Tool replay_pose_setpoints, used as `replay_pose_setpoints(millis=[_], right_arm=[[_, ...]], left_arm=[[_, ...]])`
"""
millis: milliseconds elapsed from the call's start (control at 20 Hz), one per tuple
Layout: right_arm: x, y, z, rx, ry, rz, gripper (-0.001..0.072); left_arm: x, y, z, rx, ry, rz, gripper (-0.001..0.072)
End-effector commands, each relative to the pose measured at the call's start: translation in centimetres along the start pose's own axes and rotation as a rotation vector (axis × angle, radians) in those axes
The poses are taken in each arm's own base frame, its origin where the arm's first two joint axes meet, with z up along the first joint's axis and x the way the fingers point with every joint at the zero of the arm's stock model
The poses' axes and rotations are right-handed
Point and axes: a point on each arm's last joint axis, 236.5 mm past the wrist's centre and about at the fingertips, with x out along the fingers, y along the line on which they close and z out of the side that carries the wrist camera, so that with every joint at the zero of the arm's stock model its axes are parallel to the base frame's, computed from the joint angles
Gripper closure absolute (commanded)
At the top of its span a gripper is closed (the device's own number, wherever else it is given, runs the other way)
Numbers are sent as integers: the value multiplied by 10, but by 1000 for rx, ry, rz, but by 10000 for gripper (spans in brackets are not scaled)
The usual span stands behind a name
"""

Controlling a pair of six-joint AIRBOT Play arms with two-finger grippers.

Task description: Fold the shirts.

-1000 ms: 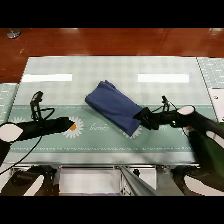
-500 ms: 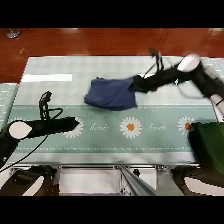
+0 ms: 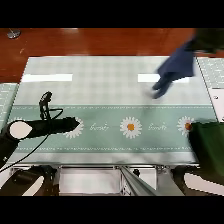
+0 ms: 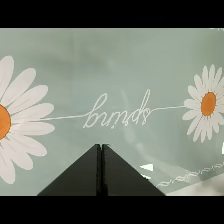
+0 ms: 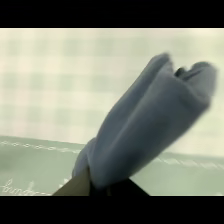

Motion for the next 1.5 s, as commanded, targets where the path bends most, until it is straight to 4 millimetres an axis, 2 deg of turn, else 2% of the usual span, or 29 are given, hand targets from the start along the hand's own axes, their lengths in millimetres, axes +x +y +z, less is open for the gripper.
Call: replay_pose_setpoints(millis=[0, 100, 150, 250, 350, 500, 600, 650, 700, 750, 800, 900, 1000, 1050, 1100, 1150, 1200, 1250, 1300, 1350, 1400, 1450], right_arm=[[-60, -76, -23, 219, 0, -133, 689], [-90, -117, -40, 365, -57, -220, 689], [-103, -138, -56, 425, -70, -283, 688], [-125, -183, -111, 537, -48, -453, 688], [-137, -210, -171, 630, 7, -574, 688], [-132, -216, -258, 842, 56, -654, 688], [-137, -220, -318, 986, 97, -801, 688], [-142, -222, -343, 1048, 117, -892, 688], [-143, -224, -358, 1082, 119, -949, 657], [-143, -227, -365, 1101, 111, -982, 411], [-141, -231, -364, 1094, 105, -983, 68], [-129, -241, -338, 1035, 87, -898, 84], [-124, -251, -289, 978, 5, -782, 90], [-118, -250, -248, 934, -72, -668, 154], [-112, -242, -201, 889, -161, -520, 301], [-107, -221, -139, 813, -277, -307, 548], [-109, -187, -73, 682, -403, -71, 688], [-115, -152, -23, 579, -499, 106, 688], [-115, -116, 12, 439, -547, 207, 689], [-100, -87, 25, 303, -526, 218, 689], [-74, -63, 26, 189, -467, 181, 688], [-39, -44, 16, 61, -372, 101, 688]], left_arm=[[0, 0, -1, 2, 2, 1, 680], [0, 0, 2, 3, -7, 0, 681], [0, 0, 4, 3, -17, 0, 681], [0, 0, 8, 6, -36, 0, 681], [0, 0, 14, 6, -61, 0, 681], [-1, -1, 27, 5, -115, -2, 680], [-1, -1, 28, 5, -120, -2, 681], [-1, -1, 28, 6, -119, -2, 680], [-1, -1, 28, 7, -120, -2, 681], [-1, -1, 29, 7, -123, -3, 680], [-1, -1, 29, 7, -124, -3, 681], [-3, -2, 34, 19, -139, -4, 680], [-16, -10, 54, 96, -174, -6, 681], [-29, -13, 73, 108, -195, -3, 681], [-43, -14, 94, 107, -221, 3, 681], [-60, -16, 117, 99, -249, 8, 681], [-82, -21, 144, 94, -284, 8, 681], [-105, -33, 171, 113, -324, 1, 681], [-125, -51, 192, 150, -356, -13, 682], [-142, -75, 209, 204, -380, -35, 682], [-153, -97, 219, 267, -398, -52, 682], [-156, -117, 224, 324, -400, -58, 682]])
